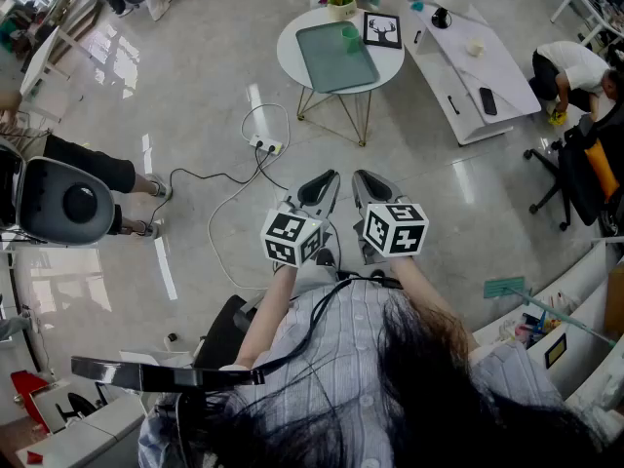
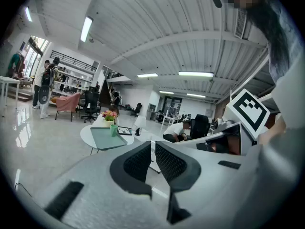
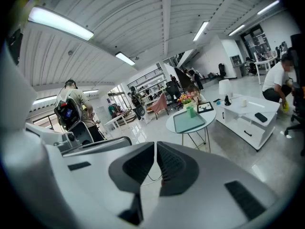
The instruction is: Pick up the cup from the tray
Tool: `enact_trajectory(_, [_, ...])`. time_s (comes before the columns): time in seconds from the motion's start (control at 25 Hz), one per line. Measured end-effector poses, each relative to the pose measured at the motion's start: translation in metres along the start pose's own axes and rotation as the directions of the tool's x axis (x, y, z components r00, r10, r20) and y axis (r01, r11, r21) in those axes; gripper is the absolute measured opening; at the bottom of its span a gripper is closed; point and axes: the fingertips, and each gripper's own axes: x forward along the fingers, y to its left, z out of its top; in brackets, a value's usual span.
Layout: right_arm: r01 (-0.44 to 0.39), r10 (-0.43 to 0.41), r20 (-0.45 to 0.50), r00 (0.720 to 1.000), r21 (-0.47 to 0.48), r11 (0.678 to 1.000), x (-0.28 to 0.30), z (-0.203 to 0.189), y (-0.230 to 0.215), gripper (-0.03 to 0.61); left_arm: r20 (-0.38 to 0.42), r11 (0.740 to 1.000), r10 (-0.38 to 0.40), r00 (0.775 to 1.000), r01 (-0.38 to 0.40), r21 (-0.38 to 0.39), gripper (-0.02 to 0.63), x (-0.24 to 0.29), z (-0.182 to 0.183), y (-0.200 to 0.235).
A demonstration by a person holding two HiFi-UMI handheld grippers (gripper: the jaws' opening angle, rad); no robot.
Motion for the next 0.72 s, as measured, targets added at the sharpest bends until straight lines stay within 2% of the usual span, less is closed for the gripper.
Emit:
enact_trajectory(0.48, [0.028, -0.028, 0.030, 0.999, -0.001, 1.000, 0.048, 0.022, 0.009, 0.041, -0.011, 1.000, -0.021, 1.000, 0.021, -0.009, 0.038, 0.001, 0.007, 0.044])
enact_trajectory(0.72, [0.039, -0.039, 0.034, 0.999, -0.013, 0.999, 0.074, 0.037, 0.005, 0.041, -0.009, 0.999, 0.004, 1.000, -0.005, -0.035, 0.038, 0.004, 0.006, 0.071])
